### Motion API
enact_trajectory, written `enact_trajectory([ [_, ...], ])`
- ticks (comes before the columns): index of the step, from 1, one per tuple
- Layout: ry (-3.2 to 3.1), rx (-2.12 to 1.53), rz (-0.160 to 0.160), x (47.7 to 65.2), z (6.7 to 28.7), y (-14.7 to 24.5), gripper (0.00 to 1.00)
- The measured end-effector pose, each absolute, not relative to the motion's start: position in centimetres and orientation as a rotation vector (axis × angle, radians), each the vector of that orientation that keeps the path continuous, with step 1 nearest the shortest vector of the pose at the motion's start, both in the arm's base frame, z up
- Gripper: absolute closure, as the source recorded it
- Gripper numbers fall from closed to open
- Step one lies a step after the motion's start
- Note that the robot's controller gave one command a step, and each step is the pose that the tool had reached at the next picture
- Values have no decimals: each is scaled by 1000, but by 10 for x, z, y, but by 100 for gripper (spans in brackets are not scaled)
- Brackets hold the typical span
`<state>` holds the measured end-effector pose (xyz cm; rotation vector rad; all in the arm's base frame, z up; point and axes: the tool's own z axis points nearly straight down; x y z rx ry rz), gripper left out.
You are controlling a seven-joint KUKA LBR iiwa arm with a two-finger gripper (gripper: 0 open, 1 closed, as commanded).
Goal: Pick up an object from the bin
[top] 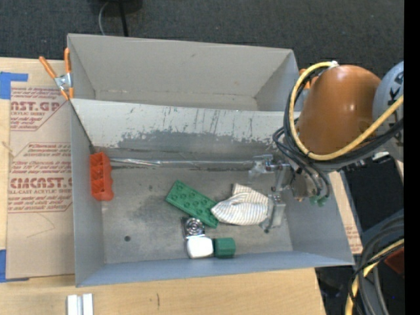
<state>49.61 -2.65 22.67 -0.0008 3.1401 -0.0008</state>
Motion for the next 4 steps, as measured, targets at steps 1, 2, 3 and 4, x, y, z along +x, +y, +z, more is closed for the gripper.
enact_trajectory([
  [1,3140,-1,-1,496,227,-27,0],
  [2,3131,61,0,497,195,-24,0],
  [3,3135,145,1,509,157,-3,0],
  [4,3136,23,2,513,137,-2,0],
])
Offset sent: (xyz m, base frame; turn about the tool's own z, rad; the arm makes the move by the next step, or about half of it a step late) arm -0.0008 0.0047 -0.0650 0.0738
